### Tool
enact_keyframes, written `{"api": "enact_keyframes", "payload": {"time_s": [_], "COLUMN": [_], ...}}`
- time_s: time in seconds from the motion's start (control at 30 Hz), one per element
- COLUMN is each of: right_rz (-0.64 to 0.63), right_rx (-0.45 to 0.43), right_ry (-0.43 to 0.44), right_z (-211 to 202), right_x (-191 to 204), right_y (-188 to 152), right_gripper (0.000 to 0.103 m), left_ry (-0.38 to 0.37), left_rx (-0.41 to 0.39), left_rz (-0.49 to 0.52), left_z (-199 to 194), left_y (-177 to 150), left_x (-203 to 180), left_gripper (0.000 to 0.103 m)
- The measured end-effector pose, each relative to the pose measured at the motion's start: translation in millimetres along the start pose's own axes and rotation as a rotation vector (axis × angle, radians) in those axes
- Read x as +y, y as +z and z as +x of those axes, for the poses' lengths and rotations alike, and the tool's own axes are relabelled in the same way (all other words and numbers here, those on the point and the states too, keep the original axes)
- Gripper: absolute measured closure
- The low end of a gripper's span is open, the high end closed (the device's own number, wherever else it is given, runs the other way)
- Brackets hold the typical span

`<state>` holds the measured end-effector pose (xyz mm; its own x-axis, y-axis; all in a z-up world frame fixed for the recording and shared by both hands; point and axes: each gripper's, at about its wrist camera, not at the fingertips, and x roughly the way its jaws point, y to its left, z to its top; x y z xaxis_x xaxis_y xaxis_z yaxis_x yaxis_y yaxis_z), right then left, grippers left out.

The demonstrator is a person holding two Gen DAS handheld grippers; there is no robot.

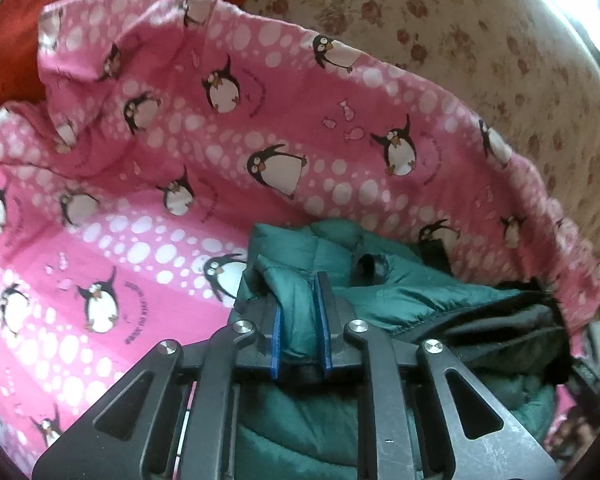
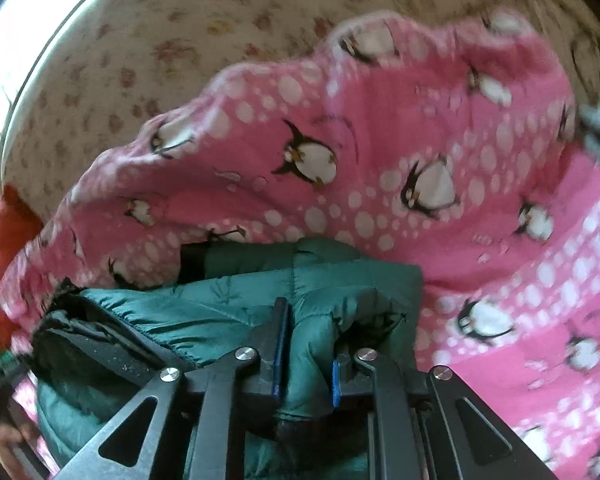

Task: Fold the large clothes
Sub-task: 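Lift the side edge with both grippers and fold it over the other half, then open both grippers to release the folded jacket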

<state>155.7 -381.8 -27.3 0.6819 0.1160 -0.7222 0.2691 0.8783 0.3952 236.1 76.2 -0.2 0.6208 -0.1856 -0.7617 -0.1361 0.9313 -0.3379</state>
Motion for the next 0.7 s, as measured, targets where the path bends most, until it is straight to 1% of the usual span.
{"api": "enact_keyframes", "payload": {"time_s": [0.03, 0.07, 0.1, 0.13, 0.17, 0.2, 0.23, 0.27, 0.3, 0.33, 0.37, 0.43, 0.5, 0.53, 0.6, 0.67, 0.7], "right_rz": [0.025, 0.067, 0.091, 0.118, 0.128, 0.133, 0.132, 0.131, 0.122, 0.112, 0.083, 0.013, -0.082, -0.151, -0.243, -0.353, -0.386], "right_rx": [-0.004, -0.013, -0.019, -0.035, -0.055, -0.092, -0.124, -0.146, -0.154, -0.153, -0.154, -0.163, -0.154, -0.136, -0.111, -0.091, -0.078], "right_ry": [0.026, 0.074, 0.107, 0.144, 0.157, 0.16, 0.161, 0.167, 0.178, 0.181, 0.172, 0.137, 0.101, 0.078, 0.031, -0.01, -0.023], "right_z": [0, -2, -4, -9, -15, -24, -33, -41, -49, -53, -60, -70, -73, -70, -64, -52, -46], "right_x": [-4, -11, -15, -19, -22, -23, -20, -20, -19, -17, -12, -1, 17, 31, 50, 72, 80], "right_y": [1, 2, 3, 5, 7, 9, 11, 13, 15, 16, 16, 13, 8, 6, 3, -4, -5], "right_gripper": [0.079, 0.072, 0.069, 0.063, 0.056, 0.05, 0.038, 0.035, 0.035, 0.035, 0.035, 0.035, 0.035, 0.035, 0.035, 0.035, 0.035], "left_ry": [-0.021, -0.041, -0.065, -0.091, -0.108, -0.12, -0.131, -0.129, -0.115, -0.091, -0.083, -0.091, -0.078, -0.067, -0.039, 0.002, 0.045], "left_rx": [0.009, 0.017, 0.023, 0.019, 0.018, 0.015, 0.005, -0.014, -0.035, -0.065, -0.099, -0.121, -0.112, -0.106, -0.087, -0.066, -0.057], "left_rz": [-0.009, -0.017, -0.028, -0.036, -0.038, -0.039, -0.038, -0.034, -0.029, -0.021, -0.018, -0.003, 0.015, 0.021, 0.046, 0.085, 0.11], "left_z": [-2, -4, -8, -13, -19, -24, -31, -37, -42, -49, -56, -61, -59, -56, -47, -33, -22], "left_y": [0, 0, 0, 1, 2, 2, 2, 1, 0, -2, -4, -6, -9, -10, -13, -16, -17], "left_x": [2, 4, 7, 8, 8, 9, 8, 6, 6, 3, 1, -4, -11, -13, -22, -30, -36], "left_gripper": [0.085, 0.084, 0.082, 0.079, 0.078, 0.072, 0.064, 0.058, 0.039, 0.03, 0.03, 0.03, 0.03, 0.03, 0.03, 0.03, 0.03]}}
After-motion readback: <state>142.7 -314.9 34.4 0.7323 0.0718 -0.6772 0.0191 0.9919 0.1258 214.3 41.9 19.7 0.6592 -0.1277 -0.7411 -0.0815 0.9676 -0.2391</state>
